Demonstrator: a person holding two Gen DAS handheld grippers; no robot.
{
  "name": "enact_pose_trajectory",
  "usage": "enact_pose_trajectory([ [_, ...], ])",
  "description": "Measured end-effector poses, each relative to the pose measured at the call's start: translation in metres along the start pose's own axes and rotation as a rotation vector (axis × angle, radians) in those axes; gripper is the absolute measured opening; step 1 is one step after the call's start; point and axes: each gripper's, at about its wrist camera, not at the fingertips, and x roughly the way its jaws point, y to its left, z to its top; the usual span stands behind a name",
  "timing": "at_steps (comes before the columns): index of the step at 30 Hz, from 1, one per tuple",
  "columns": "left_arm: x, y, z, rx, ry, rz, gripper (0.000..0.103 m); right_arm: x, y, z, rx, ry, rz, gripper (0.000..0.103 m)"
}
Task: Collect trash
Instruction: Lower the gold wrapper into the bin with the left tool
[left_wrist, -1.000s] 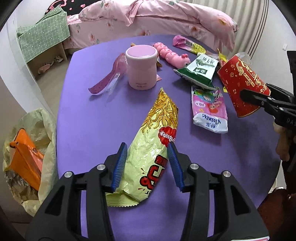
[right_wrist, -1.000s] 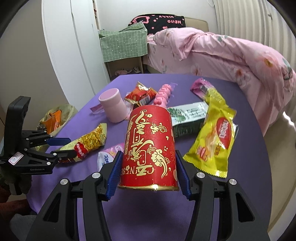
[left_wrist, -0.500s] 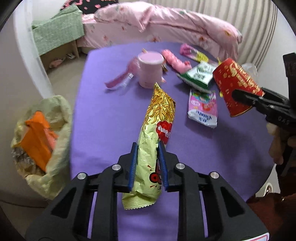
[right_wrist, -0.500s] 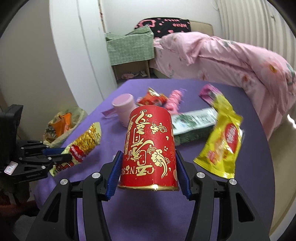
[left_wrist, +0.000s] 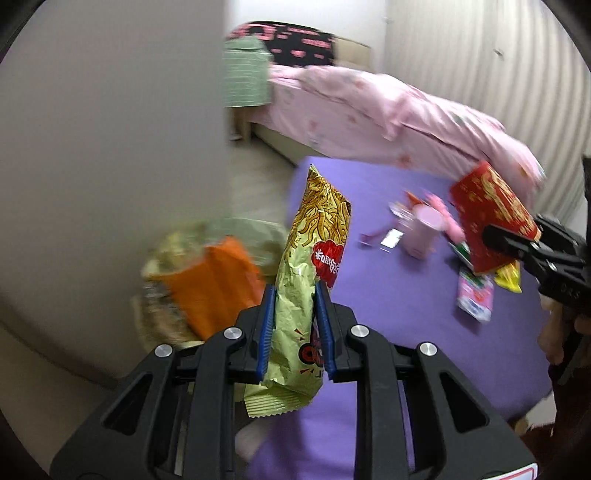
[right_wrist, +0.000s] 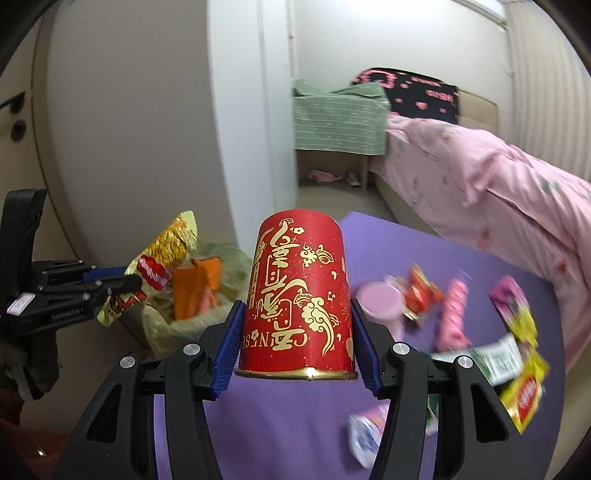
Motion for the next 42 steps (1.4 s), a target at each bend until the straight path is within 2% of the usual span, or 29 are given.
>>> enact_pose_trajectory([
  [4,0.007,0.054,0.002,-0.131,0.023,0.029,0.021,0.022,0.015,0.019,-0.021,0.012,0.028,0.052],
  [7,0.022,0.076,0.0,-0.189,0.054,0.029,0.021,0.037,0.02,0.028,-0.028,0.022,0.04,0.052],
  [16,0.083,0.077,0.003,-0.215,0.131,0.028,0.022,0.058,0.015,0.029,-0.032,0.065,0.023,0.052],
  [20,0.095,0.08,0.003,-0.221,0.13,0.022,0.028,0.062,0.008,0.022,-0.011,0.084,0.013,0.052],
  [23,0.098,0.085,0.004,-0.239,0.129,-0.007,0.035,0.064,0.005,0.018,-0.002,0.092,0.01,0.052],
  [29,0.084,0.097,0.0,-0.28,0.097,-0.009,0.037,0.067,0.008,0.019,-0.006,0.089,0.026,0.052],
  [32,0.08,0.103,-0.003,-0.303,0.081,-0.028,0.042,0.07,0.017,0.02,-0.025,0.087,0.037,0.052],
  [36,0.08,0.106,-0.006,-0.332,0.068,-0.05,0.042,0.075,0.027,0.023,-0.044,0.087,0.044,0.052],
  [42,0.065,0.107,-0.008,-0.327,0.04,-0.023,0.042,0.078,0.033,0.026,-0.058,0.092,0.039,0.052],
])
